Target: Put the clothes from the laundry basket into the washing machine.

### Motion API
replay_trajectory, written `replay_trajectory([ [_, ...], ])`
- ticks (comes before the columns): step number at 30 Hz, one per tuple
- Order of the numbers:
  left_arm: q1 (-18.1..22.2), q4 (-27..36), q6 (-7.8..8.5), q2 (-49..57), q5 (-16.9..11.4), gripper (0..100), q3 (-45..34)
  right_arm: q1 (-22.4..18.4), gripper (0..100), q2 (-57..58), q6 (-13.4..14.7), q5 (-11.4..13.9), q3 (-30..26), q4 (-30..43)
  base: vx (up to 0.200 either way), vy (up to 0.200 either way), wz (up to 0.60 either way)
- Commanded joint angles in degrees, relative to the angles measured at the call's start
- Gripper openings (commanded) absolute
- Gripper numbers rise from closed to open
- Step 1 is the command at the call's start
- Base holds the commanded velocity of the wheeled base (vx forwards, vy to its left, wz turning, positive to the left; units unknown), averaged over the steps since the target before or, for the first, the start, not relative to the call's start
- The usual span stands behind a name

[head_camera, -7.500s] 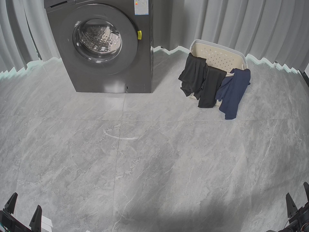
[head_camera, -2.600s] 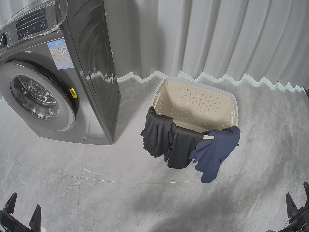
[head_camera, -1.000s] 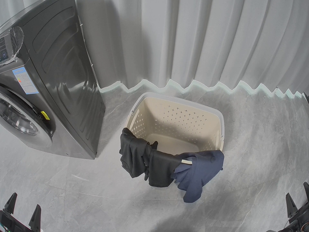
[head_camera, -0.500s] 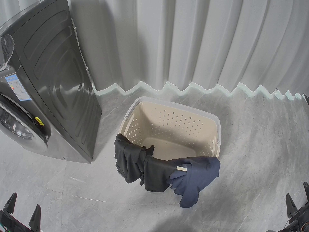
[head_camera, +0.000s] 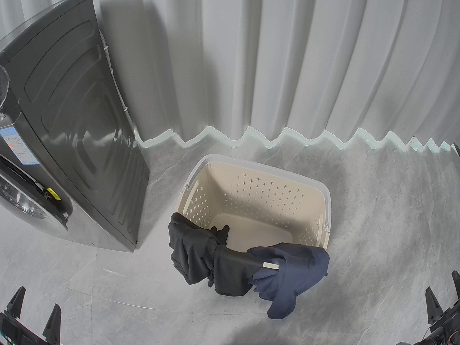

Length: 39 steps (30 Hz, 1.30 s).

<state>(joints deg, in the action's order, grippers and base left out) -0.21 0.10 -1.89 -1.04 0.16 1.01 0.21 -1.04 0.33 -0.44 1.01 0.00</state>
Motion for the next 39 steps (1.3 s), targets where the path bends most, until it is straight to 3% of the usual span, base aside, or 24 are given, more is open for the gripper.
replay_trajectory([
  [1, 0.03, -0.01, 0.04, 0.86, 0.02, 100, -1.01, 0.06, 100, 0.95, 0.02, 0.0, -1.01, 0.0, 0.0, 0.0, 0.0],
  [12, 0.03, -0.01, 0.04, 0.86, 0.02, 100, -1.01, 0.06, 100, 0.95, 0.02, 0.0, -1.01, 0.0, 0.164, 0.0, 0.0],
  [21, 0.03, -0.01, 0.04, 0.86, 0.02, 100, -1.01, -0.03, 100, 0.95, 0.02, 0.0, -1.01, 0.0, 0.0, 0.0, 0.0],
  [27, 0.03, -0.01, -0.04, 0.86, 0.02, 100, -1.01, 0.06, 100, 0.95, 0.02, 0.0, -1.01, 0.0, 0.2, 0.0, 0.0],
  [39, 0.03, -0.01, -0.04, 0.86, 0.11, 100, -1.01, 0.06, 100, 0.95, 0.02, 0.0, -1.01, 0.0, 0.0, -0.05, 0.0],
])
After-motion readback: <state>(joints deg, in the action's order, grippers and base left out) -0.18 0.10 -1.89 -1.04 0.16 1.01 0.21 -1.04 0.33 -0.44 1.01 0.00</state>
